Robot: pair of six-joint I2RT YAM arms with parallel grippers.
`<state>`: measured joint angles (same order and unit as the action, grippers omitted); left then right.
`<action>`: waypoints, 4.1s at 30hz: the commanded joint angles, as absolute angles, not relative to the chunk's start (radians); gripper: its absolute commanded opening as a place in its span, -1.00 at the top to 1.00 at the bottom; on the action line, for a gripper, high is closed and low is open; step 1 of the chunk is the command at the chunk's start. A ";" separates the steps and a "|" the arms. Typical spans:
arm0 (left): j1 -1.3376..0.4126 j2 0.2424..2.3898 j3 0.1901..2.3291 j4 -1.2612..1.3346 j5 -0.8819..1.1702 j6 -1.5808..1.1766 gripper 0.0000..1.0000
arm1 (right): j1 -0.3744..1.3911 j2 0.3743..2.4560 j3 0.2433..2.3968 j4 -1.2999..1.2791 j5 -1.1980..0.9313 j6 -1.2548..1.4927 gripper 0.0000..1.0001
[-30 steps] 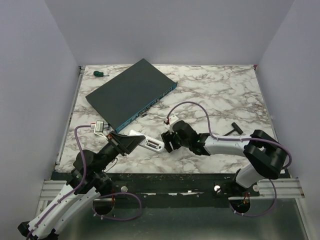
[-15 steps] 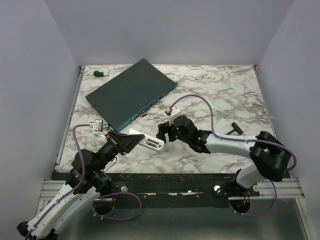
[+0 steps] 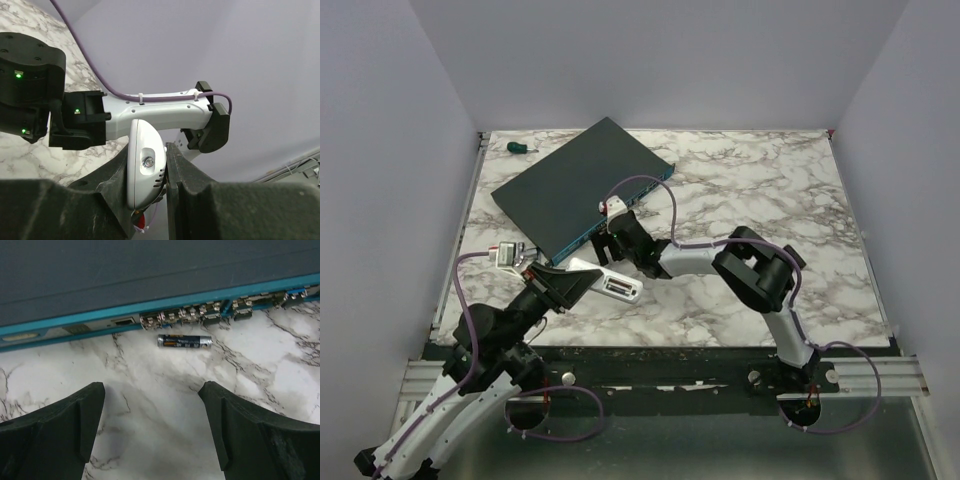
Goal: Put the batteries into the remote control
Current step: Pick up the battery from the center of the board, then place the battery at the center of the board.
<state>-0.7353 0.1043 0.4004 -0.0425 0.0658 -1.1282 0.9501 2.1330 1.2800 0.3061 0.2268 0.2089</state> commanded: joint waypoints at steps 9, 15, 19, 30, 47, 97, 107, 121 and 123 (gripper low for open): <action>-0.733 0.074 0.432 -0.083 0.033 -1.116 1.00 | 0.956 2.314 1.458 0.274 0.399 0.185 -0.72; -0.732 0.065 0.430 -0.091 0.031 -1.115 1.00 | 0.955 2.313 1.443 0.263 0.482 0.170 -0.68; -0.733 0.064 0.428 -0.091 0.031 -1.120 1.00 | 0.955 2.309 1.426 0.267 0.499 0.156 -0.68; -0.732 0.061 0.427 -0.095 0.027 -1.119 1.00 | 0.919 2.299 1.380 0.312 0.403 0.077 -0.69; -0.733 0.065 0.431 -0.100 0.022 -1.116 1.00 | 0.863 2.330 1.370 0.344 0.258 0.048 -0.52; -0.733 0.018 0.521 -0.216 0.009 -1.051 1.00 | 1.026 1.417 0.715 -0.130 0.259 0.289 0.13; -0.734 0.003 0.499 -0.214 0.012 -1.081 1.00 | 1.040 1.481 0.744 -0.190 0.323 0.555 0.14; -0.733 -0.060 0.503 -0.267 -0.037 -1.072 1.00 | 1.074 1.571 0.821 -0.303 0.426 0.628 -0.66; -0.733 -0.067 0.502 -0.273 -0.045 -1.072 1.00 | 1.074 1.531 0.825 -0.310 0.433 0.605 -0.71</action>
<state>-0.7353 0.0139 0.5007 -0.2646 -0.0120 -1.0801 1.0725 1.5890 0.8169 -0.2554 0.3817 0.6056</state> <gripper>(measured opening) 0.273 0.837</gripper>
